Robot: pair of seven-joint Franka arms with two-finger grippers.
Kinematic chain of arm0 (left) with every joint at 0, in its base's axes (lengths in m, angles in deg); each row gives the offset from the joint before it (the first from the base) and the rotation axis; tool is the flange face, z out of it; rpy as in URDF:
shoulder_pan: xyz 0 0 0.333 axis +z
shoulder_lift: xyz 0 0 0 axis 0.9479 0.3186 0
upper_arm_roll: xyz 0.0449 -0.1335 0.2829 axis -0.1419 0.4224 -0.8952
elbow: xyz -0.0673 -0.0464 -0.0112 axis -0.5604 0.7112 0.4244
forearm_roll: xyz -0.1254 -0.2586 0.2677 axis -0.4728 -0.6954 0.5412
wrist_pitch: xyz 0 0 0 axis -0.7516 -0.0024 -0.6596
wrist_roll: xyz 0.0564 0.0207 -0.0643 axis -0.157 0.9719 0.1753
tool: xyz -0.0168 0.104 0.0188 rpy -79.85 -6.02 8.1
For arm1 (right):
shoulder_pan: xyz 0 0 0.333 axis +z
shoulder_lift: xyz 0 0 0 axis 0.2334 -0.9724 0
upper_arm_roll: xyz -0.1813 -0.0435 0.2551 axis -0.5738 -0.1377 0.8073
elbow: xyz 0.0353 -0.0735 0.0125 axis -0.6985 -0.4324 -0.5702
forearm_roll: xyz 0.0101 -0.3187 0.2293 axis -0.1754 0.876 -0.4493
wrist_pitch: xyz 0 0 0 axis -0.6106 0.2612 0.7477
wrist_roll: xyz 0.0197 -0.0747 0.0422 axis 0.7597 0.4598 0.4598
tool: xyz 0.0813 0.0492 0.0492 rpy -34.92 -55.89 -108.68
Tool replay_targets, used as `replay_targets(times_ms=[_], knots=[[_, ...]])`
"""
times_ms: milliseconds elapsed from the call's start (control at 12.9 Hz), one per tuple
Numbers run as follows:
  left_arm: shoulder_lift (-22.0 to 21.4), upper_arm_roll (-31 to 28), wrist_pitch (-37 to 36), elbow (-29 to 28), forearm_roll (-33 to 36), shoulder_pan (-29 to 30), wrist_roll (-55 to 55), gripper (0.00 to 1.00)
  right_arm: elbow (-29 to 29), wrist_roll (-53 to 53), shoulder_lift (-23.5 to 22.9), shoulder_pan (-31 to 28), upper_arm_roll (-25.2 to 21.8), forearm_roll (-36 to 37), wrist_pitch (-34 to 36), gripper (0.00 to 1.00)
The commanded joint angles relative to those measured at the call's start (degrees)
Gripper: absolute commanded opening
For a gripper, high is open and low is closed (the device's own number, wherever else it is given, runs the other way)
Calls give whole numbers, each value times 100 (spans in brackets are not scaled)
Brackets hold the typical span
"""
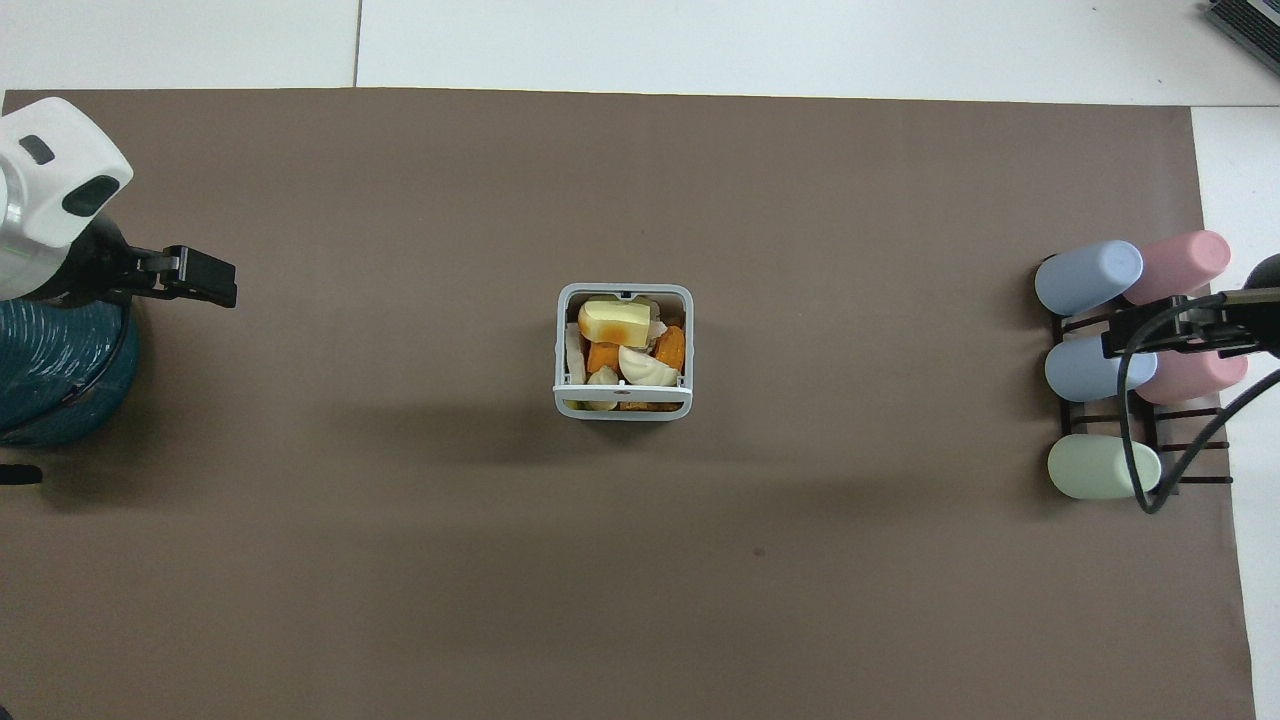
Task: Close trash can lid
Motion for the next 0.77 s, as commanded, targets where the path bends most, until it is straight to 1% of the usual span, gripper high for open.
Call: replay_targets(times_ms=[0,232,310,387,465,620,697], knots=[[-331,33,282,-493,-47,-111,-22,100,-47,53,85,-23,19,-91,56,100],[-497,33,308,-826,-47,-382,-416,100,-47,53,85,-23,19,-100,56,100],[-567,33,361,-975,-47,-549,-635,94,-47,53,85,-23,19,-100,56,100],[-629,33,396,-1090,-38,-777,-907,73,-47,53,85,-23,19,-91,56,100],[-647,33,396,-1117,-47,-1023,-1223,58,-47,53,85,-23,19,-100,56,100],[-691,33,396,-1170,-47,-1480,-1777,37,-47,53,85,-23,19,-100,56,100],[-700,41,414,-1179,-47,-1708,-2050,30,-47,53,85,-23,19,-100,56,100]])
